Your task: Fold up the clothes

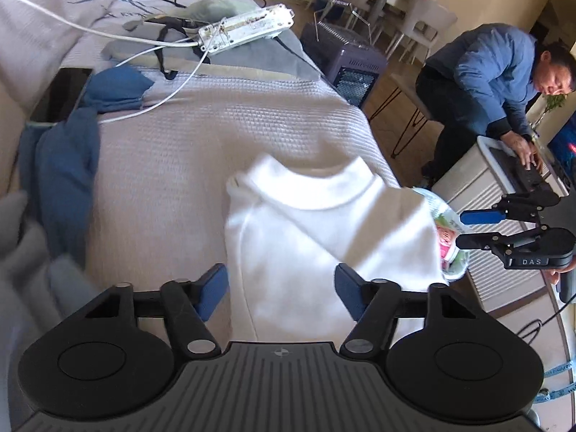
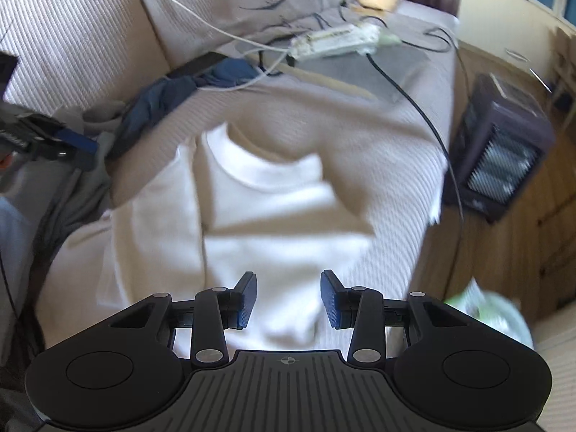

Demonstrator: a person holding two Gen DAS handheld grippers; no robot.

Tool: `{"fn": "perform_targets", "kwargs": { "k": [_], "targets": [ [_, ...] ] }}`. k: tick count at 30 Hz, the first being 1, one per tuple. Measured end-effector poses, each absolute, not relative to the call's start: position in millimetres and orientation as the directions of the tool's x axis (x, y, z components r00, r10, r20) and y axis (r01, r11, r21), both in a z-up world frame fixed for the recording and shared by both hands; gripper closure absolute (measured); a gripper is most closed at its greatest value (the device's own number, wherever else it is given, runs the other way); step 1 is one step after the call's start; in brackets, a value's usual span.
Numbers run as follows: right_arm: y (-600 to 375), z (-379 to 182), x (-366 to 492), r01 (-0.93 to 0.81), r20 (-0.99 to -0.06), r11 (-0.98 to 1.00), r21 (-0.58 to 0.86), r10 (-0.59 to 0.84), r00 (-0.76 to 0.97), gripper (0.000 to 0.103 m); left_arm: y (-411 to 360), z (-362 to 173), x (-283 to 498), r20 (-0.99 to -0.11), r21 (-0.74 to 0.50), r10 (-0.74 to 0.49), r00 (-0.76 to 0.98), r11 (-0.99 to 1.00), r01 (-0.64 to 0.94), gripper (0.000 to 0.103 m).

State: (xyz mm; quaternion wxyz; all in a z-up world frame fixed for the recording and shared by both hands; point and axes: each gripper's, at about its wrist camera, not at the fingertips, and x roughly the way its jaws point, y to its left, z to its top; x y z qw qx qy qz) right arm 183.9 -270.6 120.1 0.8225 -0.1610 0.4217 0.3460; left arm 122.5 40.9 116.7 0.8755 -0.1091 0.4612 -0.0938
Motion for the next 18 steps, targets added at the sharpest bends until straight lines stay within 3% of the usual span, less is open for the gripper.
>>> {"fn": "perform_targets", "kwargs": {
  "k": [6,18],
  "targets": [
    [-235.4,104.0,231.2,-0.745,-0.806,0.667,0.015,0.449,0.386,0.063,46.6,87.7,186.7,-0.785,-0.273,-0.226,0.577,0.962,0.005,0.047],
    [-209.2,65.5,302.2,-0.755,-0.846,0.653,0.053,0.432,0.314,0.06,0.2,43.1,243.4,-0.833,-0.025,-0.145,0.534,0.974,0.225,0.044]
  ]
}}
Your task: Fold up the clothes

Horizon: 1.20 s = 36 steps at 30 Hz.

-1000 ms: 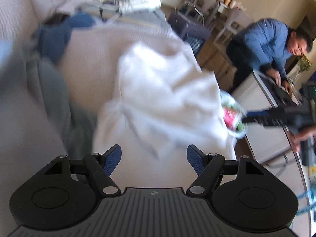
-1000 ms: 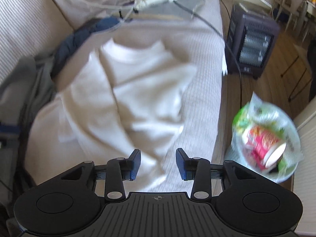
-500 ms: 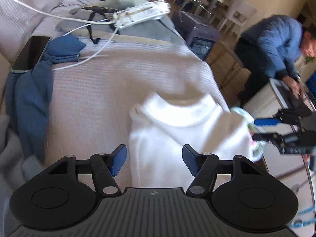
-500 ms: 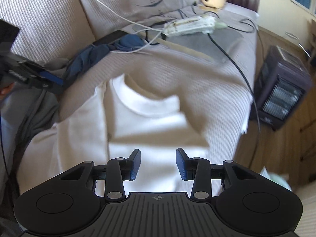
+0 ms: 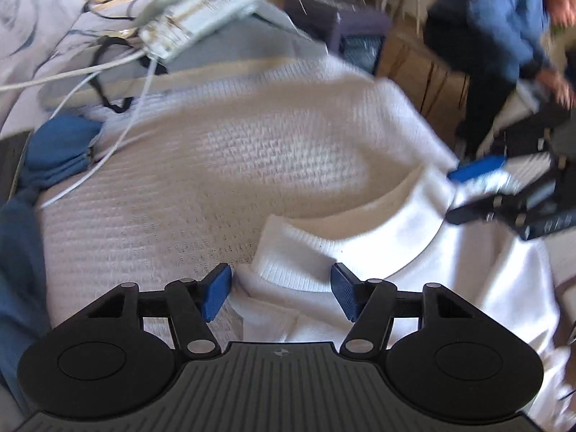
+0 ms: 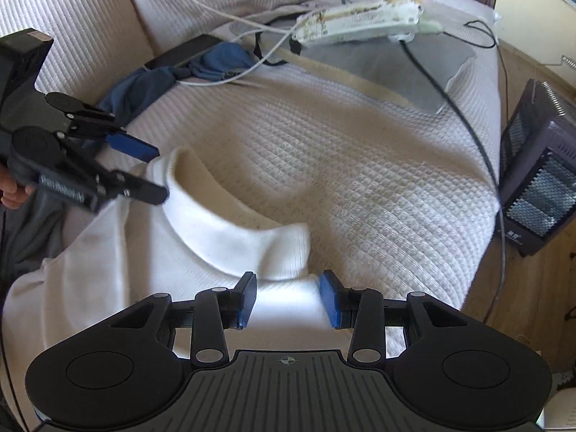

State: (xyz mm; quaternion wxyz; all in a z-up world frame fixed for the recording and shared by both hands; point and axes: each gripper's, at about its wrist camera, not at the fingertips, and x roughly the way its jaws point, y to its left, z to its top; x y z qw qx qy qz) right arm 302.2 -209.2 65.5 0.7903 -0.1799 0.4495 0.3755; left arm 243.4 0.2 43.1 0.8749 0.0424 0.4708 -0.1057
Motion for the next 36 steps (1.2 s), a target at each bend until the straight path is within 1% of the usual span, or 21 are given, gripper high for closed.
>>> {"fn": "perform_targets", "kwargs": {
  "k": [2,6,10,13,16,17,19,23,29,36],
  "targets": [
    [-204.1,55.8,309.2,-0.749,-0.861,0.66,0.052,0.409,0.302,0.06,-1.0,33.1,248.7,-0.841,-0.011,-0.134,0.523,0.973,0.231,0.042],
    [-199.9,42.7,314.3,-0.734,-0.874,0.678,0.048,0.385,0.298,0.061,7.3,30.6,258.4,-0.864,-0.066,-0.155,0.479,0.978,0.197,0.039],
    [-196.8,37.5,316.0,-0.718,-0.885,0.695,0.037,0.357,0.3,0.061,1.0,28.6,268.9,-0.896,-0.042,-0.115,0.429,0.984,0.176,0.031],
    [-189.1,35.2,312.4,-0.716,-0.893,0.698,-0.009,0.317,0.32,0.061,-2.5,29.0,273.8,-0.915,-0.031,-0.095,0.392,0.986,0.165,0.029],
    [-183.6,33.1,309.2,-0.713,-0.896,0.699,-0.043,0.289,0.338,0.06,-1.1,25.3,277.8,-0.926,-0.014,-0.069,0.371,0.989,0.149,0.01],
    [-183.7,32.4,309.0,-0.706,-0.895,0.706,-0.043,0.287,0.341,0.06,2.2,21.7,279.3,-0.93,-0.016,-0.061,0.363,0.992,0.125,0.0],
    [-183.7,30.4,308.1,-0.696,-0.893,0.717,-0.044,0.284,0.35,0.06,7.4,15.8,280.1,-0.932,-0.041,-0.073,0.356,0.994,0.097,0.0],
    [-177.8,28.4,305.9,-0.688,-0.894,0.721,-0.076,0.256,0.368,0.06,4.8,16.0,277.8,-0.931,-0.028,-0.065,0.36,0.994,0.105,0.0],
    [-170.2,27.8,310.7,-0.695,-0.908,0.712,-0.097,0.222,0.354,0.059,-0.3,15.4,283.2,-0.946,-0.012,-0.044,0.321,0.995,0.101,0.0],
    [-172.0,24.5,313.8,-0.703,-0.907,0.707,-0.077,0.243,0.344,0.057,-5.3,13.1,289.4,-0.96,0.0,-0.029,0.279,0.994,0.105,0.0]
  ]
}}
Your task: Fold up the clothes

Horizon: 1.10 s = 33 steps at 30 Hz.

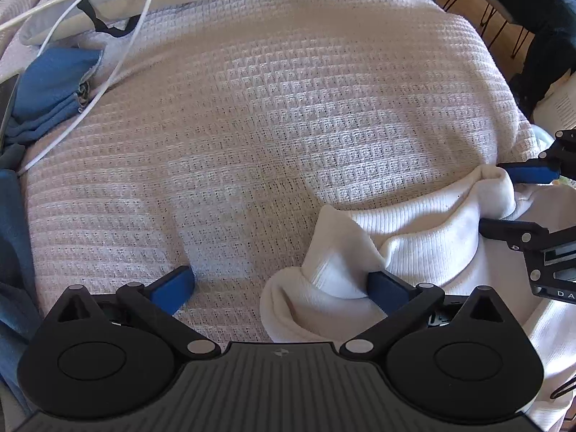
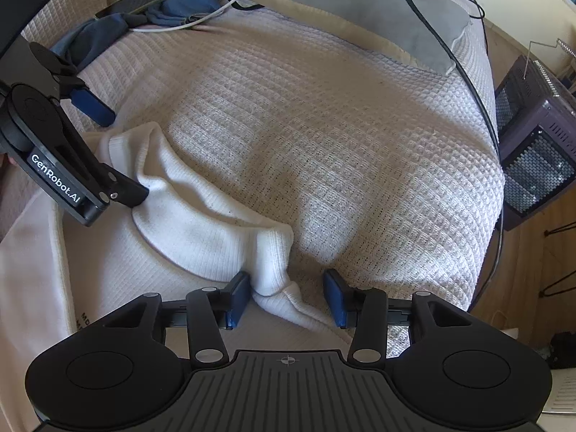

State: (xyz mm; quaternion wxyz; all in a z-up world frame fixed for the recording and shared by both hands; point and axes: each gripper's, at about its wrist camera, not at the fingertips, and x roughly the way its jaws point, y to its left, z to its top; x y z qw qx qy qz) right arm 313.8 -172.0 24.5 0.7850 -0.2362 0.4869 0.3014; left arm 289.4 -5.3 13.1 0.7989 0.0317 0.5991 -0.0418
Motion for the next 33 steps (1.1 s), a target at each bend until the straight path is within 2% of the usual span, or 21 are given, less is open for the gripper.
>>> {"fn": "perform_targets", "kwargs": {
  "k": [18,25,28,29,30,32,33],
  "targets": [
    [-172.1,20.9,310.6,-0.702,-0.898,0.708,-0.081,0.255,0.36,0.056,-14.1,12.0,287.4,-0.964,-0.002,-0.032,0.263,0.994,0.113,0.0],
    [-160.6,20.6,288.5,-0.624,-0.866,0.757,-0.194,0.167,0.471,0.056,-23.8,16.1,271.7,-0.945,0.035,0.003,0.327,0.995,0.092,0.0],
    [-155.5,24.9,277.2,-0.56,-0.847,0.797,-0.227,0.122,0.517,0.062,-33.1,25.9,259.4,-0.928,0.077,0.05,0.369,0.995,0.057,0.0],
    [-153.0,28.3,270.5,-0.555,-0.84,0.795,-0.245,0.111,0.531,0.07,-36.3,31.1,253.3,-0.921,0.081,0.055,0.386,0.996,0.05,0.008],
    [-151.4,32.1,264.0,-0.551,-0.832,0.792,-0.262,0.104,0.544,0.079,-37.6,38.3,246.1,-0.916,0.051,0.027,0.401,0.997,0.05,0.033],
    [-153.3,40.9,252.0,-0.553,-0.821,0.785,-0.279,0.104,0.561,0.085,-33.9,52.8,229.7,-0.909,-0.016,-0.037,0.415,0.998,0.054,0.06],
    [-158.4,45.5,247.9,-0.552,-0.818,0.789,-0.27,0.114,0.563,0.086,-29.6,60.0,222.6,-0.904,-0.042,-0.064,0.423,0.997,0.061,0.066]
  ]
}}
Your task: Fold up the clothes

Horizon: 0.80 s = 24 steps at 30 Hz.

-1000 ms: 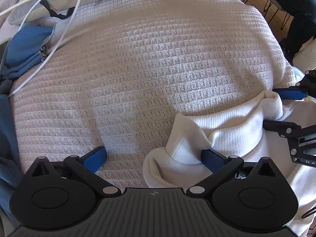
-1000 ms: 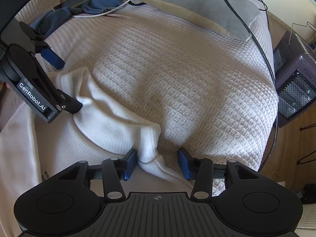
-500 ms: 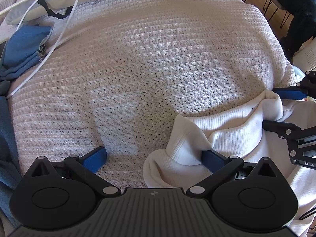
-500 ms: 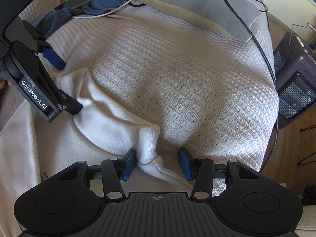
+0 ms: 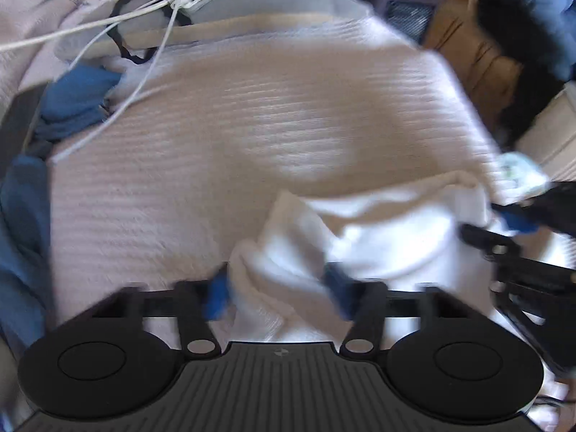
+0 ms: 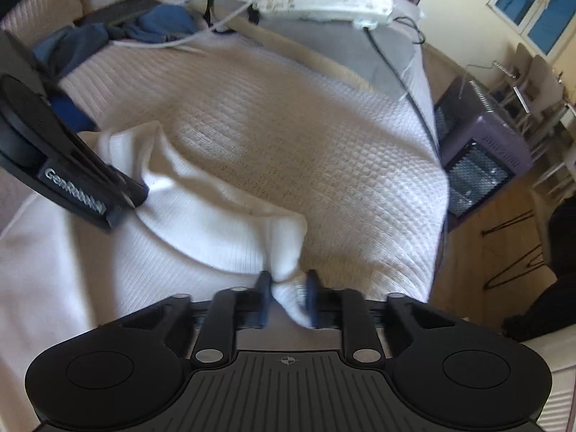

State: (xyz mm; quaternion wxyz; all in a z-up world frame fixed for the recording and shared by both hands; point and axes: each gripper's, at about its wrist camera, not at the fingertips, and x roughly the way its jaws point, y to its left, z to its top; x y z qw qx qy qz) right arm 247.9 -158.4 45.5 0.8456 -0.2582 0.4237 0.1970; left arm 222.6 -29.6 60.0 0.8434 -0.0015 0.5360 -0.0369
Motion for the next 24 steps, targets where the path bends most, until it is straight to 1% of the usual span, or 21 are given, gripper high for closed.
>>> {"fn": "perform_targets", "kwargs": {
  "k": [1,2,3,4,6,12,16,20,22,24],
  "targets": [
    [-164.8,51.2,243.2,-0.551,-0.813,0.793,-0.259,0.129,0.567,0.086,-23.3,66.8,219.6,-0.894,-0.04,-0.071,0.442,0.996,0.08,0.076],
    [-171.7,57.8,238.2,-0.55,-0.806,0.799,-0.244,0.148,0.573,0.087,-18.3,74.1,215.3,-0.883,-0.037,-0.08,0.462,0.994,0.101,0.08],
    [-178.3,65.0,232.4,-0.552,-0.8,0.802,-0.23,0.167,0.577,0.087,-16.3,81.5,209.4,-0.871,-0.036,-0.092,0.483,0.992,0.123,0.081],
    [-184.2,73.2,225.1,-0.557,-0.794,0.801,-0.218,0.186,0.579,0.087,-11.5,84.9,207.8,-0.862,-0.05,-0.108,0.495,0.99,0.128,0.086],
    [-192.6,89.0,208.5,-0.58,-0.787,0.787,-0.209,0.217,0.578,0.087,-4.6,97.0,200.1,-0.846,-0.097,-0.154,0.51,0.986,0.136,0.089],
    [-221.8,141.4,145.4,-0.642,-0.77,0.759,-0.108,0.345,0.537,0.087,1.5,147.8,139.4,-0.812,-0.171,-0.278,0.514,0.954,0.247,0.091],
    [-236.2,166.4,91.3,-0.695,-0.783,0.719,-0.015,0.424,0.456,0.087,15.4,158.1,77.7,-0.801,-0.293,-0.385,0.458,0.92,0.262,0.091],
    [-236.5,159.8,50.5,-0.727,-0.821,0.685,0.051,0.443,0.36,0.087,24.7,140.1,30.1,-0.818,-0.316,-0.402,0.411,0.912,0.263,0.091],
    [-235.8,154.4,32.5,-0.735,-0.838,0.672,0.088,0.449,0.31,0.087,27.5,121.1,15.1,-0.842,-0.308,-0.385,0.377,0.918,0.25,0.091],
    [-231.7,138.3,25.0,-0.724,-0.859,0.679,0.121,0.437,0.265,0.086,32.0,95.9,3.5,-0.875,-0.32,-0.368,0.314,0.927,0.195,0.091]
  ]
}}
